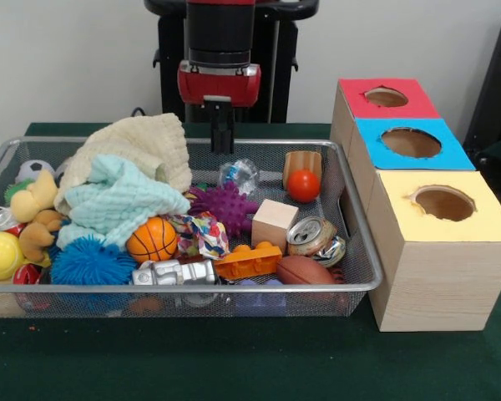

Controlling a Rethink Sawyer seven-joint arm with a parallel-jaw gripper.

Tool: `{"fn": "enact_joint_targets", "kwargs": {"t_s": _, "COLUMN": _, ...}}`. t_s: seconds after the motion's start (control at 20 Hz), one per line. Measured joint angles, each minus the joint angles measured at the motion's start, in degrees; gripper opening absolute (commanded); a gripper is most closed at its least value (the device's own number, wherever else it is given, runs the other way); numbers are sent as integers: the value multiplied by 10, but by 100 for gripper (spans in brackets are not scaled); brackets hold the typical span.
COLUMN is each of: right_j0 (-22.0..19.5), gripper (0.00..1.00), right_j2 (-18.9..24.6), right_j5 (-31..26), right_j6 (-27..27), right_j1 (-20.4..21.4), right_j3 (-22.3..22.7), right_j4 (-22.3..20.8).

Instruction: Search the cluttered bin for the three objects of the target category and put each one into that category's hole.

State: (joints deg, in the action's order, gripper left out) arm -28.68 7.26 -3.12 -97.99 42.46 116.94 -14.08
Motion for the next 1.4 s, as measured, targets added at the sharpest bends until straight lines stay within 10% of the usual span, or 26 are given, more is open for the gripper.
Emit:
{"fn": "enact_joint_targets", "kwargs": {"t_s": 0.6, "right_j0": 22, "gripper": 0, "right_j2": -6, "right_j5": -11, "right_j6": 0, "right_j1": -1, "right_j3": 0, "right_j4": 31}}
{"fn": "enact_joint_targets", "kwargs": {"t_s": 0.65, "right_j0": 28, "gripper": 100, "right_j2": -10, "right_j5": -11, "right_j6": 0, "right_j1": -5, "right_j3": 0, "right_j4": 35}}
{"fn": "enact_joint_targets", "kwargs": {"t_s": 1.4, "right_j0": 52, "gripper": 100, "right_j2": -54, "right_j5": -11, "right_j6": 0, "right_j1": -53, "right_j3": 0, "right_j4": 62}}
